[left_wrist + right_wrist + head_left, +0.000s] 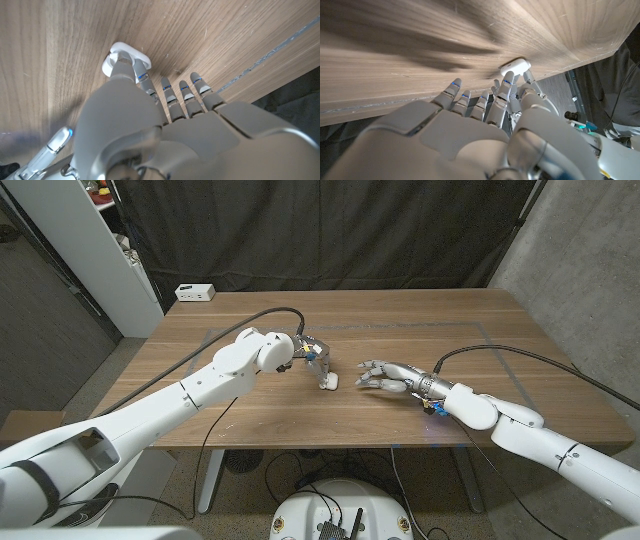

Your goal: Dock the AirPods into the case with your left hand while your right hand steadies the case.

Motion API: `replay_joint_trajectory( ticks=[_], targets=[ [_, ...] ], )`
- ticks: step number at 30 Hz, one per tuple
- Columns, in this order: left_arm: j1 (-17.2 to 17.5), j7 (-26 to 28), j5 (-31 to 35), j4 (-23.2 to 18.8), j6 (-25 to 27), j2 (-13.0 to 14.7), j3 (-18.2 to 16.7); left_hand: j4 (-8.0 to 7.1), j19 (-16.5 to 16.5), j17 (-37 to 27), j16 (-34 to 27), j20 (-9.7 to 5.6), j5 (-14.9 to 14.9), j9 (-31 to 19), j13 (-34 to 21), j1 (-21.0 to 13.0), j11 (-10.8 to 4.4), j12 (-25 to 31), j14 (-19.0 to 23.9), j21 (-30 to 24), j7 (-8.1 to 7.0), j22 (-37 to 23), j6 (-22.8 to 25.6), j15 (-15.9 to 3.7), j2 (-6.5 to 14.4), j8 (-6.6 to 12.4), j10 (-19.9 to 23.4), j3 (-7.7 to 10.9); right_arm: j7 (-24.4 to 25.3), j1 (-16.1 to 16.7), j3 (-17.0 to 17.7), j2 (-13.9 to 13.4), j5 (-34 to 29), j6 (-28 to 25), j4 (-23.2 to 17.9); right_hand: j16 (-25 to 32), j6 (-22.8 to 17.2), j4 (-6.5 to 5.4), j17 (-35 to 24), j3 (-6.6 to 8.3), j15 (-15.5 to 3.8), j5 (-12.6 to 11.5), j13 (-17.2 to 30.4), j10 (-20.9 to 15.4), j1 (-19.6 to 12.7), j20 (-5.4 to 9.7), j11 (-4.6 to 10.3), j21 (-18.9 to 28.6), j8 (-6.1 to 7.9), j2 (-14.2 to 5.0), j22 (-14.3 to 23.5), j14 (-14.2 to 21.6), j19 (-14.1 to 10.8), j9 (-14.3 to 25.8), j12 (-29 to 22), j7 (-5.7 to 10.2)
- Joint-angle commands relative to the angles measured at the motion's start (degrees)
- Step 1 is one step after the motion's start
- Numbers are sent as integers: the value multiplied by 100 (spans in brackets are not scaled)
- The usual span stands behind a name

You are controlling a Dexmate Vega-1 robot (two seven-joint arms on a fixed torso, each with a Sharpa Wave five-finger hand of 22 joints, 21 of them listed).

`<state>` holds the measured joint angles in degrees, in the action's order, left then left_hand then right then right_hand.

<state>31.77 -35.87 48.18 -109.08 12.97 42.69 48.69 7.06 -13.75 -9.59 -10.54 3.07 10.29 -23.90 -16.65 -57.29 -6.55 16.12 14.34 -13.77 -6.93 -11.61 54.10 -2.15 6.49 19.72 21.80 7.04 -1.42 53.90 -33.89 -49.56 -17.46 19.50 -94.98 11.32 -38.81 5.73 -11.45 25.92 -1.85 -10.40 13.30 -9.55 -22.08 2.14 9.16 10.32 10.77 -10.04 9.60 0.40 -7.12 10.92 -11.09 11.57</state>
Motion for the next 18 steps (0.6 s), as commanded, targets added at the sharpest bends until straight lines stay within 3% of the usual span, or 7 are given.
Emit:
replay_joint_trajectory(
  ticks=[1,6,18],
  targets=[
    [-72,-76,-2,69,-79,-75,45,49,-13,-20,-3,1,1,-17,-6,-24,-12,-16,47,-42,6,-8,38,-680,66,35,61,22,-59,-430,-332,250,-342,186,416,24,54,17,-3,60,-956,-9,-4,116,-35,210,26,-14,-16,-42,7,-71,91,-12,23,7],
    [-74,-99,32,16,-50,-87,48,52,-11,-20,-1,-3,0,-20,-8,-24,-16,-19,45,-42,9,-8,37,-686,66,31,60,24,-74,-531,-420,309,-372,310,568,25,123,15,-5,66,-978,-6,-9,228,-37,248,16,-12,-42,-29,7,-113,162,-28,33,-25],
    [24,-109,177,-122,104,-89,43,56,-2,-20,-3,-4,-4,-32,-11,-18,-30,-24,52,-40,62,-8,-34,-691,63,-3,63,27,-76,-775,-609,530,-441,431,905,25,115,-10,-15,70,-983,1,-15,417,-17,284,45,-1,-40,-26,8,-219,278,-51,26,82]
  ],
)
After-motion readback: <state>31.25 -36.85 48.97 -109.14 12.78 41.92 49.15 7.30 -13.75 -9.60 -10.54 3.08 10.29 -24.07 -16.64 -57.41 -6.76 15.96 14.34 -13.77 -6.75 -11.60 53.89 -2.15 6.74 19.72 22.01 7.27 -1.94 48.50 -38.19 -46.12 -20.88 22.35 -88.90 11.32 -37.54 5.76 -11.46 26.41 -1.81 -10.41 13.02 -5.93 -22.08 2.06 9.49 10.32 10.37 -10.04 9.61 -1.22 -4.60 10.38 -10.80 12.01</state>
